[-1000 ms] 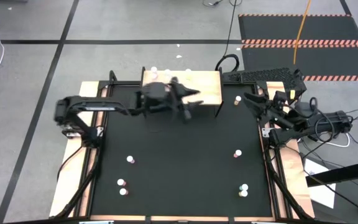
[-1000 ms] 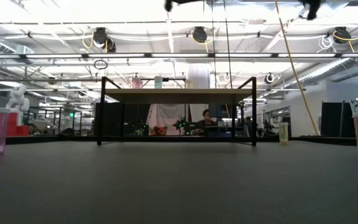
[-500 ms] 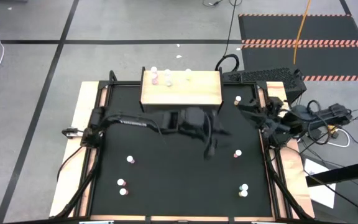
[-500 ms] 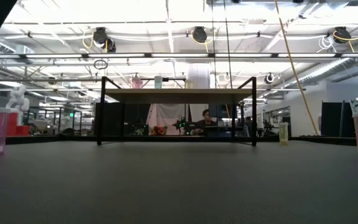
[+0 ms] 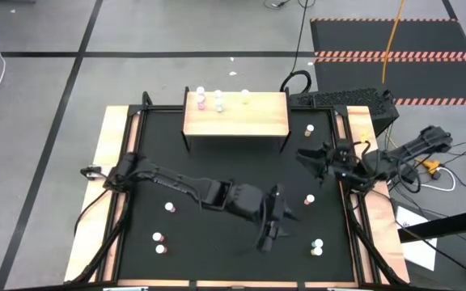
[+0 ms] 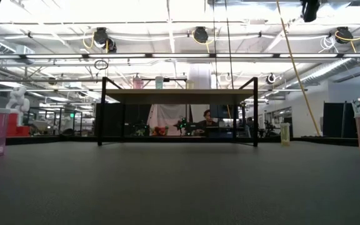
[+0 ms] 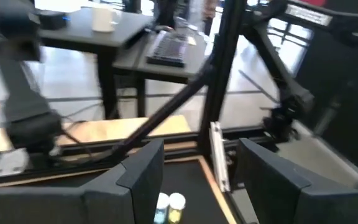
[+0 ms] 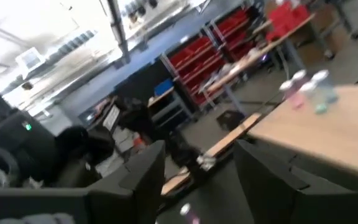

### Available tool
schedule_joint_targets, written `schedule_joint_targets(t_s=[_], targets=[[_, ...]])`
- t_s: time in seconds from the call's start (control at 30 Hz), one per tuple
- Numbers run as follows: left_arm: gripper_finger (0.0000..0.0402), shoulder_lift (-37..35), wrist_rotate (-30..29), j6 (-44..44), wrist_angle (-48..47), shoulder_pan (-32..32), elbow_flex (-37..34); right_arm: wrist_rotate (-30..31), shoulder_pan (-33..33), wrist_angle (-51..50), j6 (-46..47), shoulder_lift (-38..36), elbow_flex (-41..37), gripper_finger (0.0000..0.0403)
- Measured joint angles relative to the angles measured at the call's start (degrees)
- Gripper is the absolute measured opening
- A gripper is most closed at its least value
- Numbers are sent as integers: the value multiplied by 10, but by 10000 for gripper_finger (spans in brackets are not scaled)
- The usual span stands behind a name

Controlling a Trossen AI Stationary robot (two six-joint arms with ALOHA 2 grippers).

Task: Pick and place medicine bottles onto shelf by color
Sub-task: Put the bottom yellow pill bottle on the shelf aligned with the other yellow pill bottle

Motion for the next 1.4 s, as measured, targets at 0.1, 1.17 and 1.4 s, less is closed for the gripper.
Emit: schedule_joint_targets(t_s=[0.1, 1.17, 1.4], targets=[[202, 0, -40, 12, -5, -11, 0, 17, 24, -6, 13, 19, 0, 173], [202, 269, -326, -159, 47, -130, 222, -181, 36, -247, 58, -182, 0, 169], [202, 319, -361, -221, 131, -137, 236, -141, 36, -329, 79, -218, 0, 169]])
